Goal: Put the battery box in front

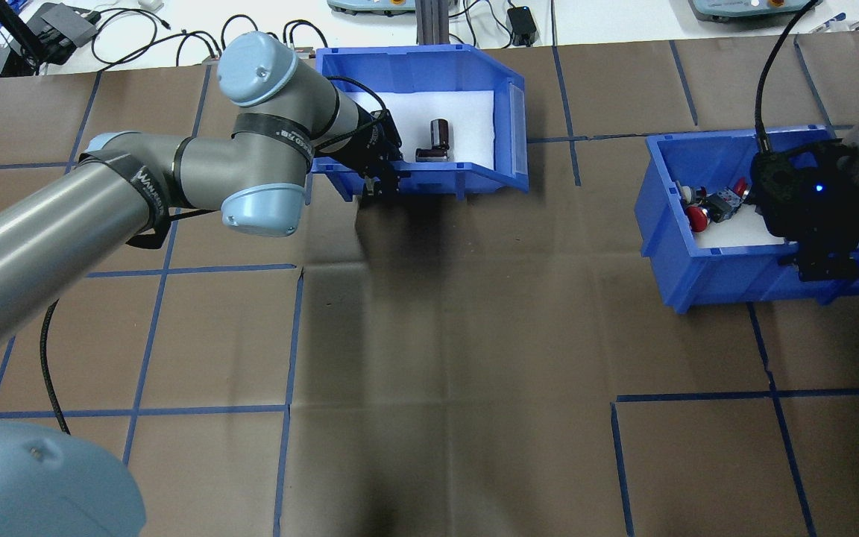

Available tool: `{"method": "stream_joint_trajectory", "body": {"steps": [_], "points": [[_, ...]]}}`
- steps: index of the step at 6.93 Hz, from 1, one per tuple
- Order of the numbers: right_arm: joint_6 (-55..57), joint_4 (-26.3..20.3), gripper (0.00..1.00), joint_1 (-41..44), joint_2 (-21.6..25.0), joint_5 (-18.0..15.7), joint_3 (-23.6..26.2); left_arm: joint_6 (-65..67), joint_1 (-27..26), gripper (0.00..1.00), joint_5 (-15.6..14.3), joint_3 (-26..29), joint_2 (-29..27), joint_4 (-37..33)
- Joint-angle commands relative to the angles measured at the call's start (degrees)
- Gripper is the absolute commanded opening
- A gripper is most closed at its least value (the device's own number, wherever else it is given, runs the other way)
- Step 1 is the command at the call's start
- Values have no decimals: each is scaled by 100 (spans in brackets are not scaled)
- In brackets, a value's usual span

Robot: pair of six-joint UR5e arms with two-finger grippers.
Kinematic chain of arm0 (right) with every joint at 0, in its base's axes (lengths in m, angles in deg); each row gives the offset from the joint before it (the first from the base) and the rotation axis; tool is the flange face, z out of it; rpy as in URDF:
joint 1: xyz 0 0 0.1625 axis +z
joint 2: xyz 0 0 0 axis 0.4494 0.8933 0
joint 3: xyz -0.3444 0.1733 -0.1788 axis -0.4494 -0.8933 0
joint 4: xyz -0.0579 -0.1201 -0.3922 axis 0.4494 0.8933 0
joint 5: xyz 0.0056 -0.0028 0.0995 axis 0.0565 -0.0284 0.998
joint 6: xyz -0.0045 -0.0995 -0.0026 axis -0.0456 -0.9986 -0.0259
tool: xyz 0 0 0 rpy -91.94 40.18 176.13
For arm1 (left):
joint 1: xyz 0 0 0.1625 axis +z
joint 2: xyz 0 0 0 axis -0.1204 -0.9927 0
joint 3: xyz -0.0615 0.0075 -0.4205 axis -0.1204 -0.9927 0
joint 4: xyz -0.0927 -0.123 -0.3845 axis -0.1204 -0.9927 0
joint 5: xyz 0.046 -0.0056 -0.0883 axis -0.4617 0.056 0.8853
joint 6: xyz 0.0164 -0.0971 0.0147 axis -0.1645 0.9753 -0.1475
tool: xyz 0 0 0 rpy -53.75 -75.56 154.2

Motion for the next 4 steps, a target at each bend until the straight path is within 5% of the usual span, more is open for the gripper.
{"method": "stream_joint_trajectory", "body": {"steps": [1, 2, 3, 4], "points": [[95, 39, 2, 21, 273, 15, 371, 198, -85, 11, 100, 94, -122, -37], [531, 4, 2, 74, 501, 42, 564, 215, -94, 25, 144, 86, -140, -54], [675, 12, 2, 187, 704, 181, 801, 215, -85, 52, 84, 86, -140, -80], [1050, 21, 2, 371, 941, 191, 1047, 215, -76, 99, -56, 86, -140, -203]]}}
